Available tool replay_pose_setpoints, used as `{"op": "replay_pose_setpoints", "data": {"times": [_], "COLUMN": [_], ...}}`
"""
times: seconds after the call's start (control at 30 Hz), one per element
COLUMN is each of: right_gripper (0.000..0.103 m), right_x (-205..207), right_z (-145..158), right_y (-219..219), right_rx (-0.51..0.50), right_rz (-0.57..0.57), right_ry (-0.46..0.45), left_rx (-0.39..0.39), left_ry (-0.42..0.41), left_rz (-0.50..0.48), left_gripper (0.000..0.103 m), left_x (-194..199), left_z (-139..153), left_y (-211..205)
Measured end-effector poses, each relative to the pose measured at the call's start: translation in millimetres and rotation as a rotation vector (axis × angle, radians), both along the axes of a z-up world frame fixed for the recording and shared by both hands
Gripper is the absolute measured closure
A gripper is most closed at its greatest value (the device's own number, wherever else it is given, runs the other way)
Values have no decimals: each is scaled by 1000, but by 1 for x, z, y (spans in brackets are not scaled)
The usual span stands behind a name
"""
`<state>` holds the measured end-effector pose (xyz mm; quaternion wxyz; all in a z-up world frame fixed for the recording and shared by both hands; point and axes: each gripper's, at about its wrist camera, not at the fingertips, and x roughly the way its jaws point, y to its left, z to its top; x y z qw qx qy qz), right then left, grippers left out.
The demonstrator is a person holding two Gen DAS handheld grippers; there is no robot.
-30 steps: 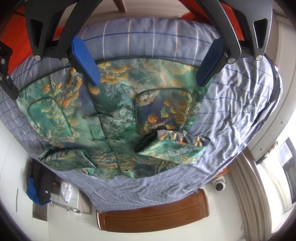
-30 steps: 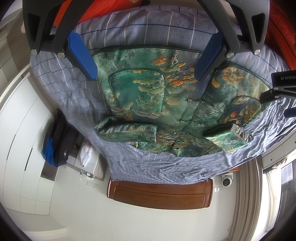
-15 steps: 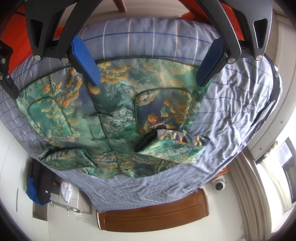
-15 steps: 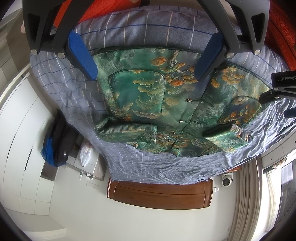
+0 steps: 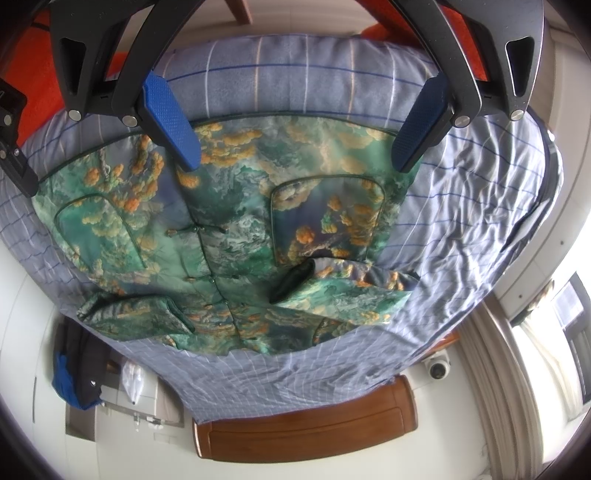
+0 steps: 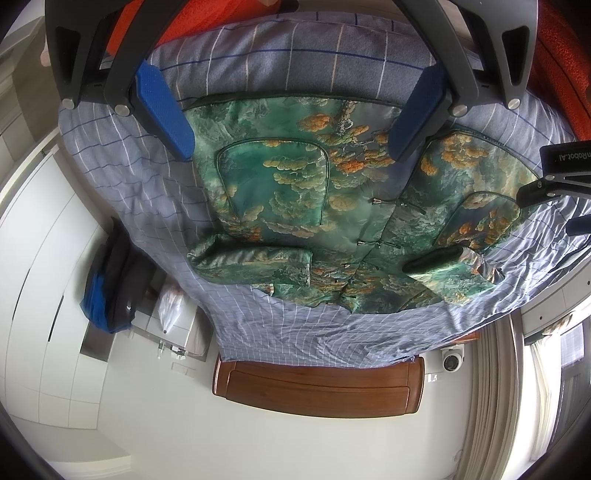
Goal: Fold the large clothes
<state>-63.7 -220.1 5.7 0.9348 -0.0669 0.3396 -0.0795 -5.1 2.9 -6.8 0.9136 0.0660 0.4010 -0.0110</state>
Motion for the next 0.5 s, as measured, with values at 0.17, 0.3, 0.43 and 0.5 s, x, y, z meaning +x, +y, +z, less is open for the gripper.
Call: {"op": "replay_pose_setpoints", "data": {"times": [0.17, 0.3, 0.43, 0.5], "right_gripper": [0, 0, 0, 0], "right_x": [0, 0, 0, -1], "right_z": [0, 0, -1, -1], "right_y": [0, 0, 1, 2], "right_rx": [0, 2, 2, 2], "right_rz": [2, 1, 3, 4], "right_ry": [0, 1, 3, 2], "left_rx": [-1, -1, -1, -1], "left_ry": [1, 1, 0, 0], "left_rz": [1, 1, 1, 1], "left_gripper": [0, 0, 0, 0], "left_x": [0, 0, 0, 0], "left_z": [0, 0, 0, 0], "left_y": [0, 0, 0, 0]}}
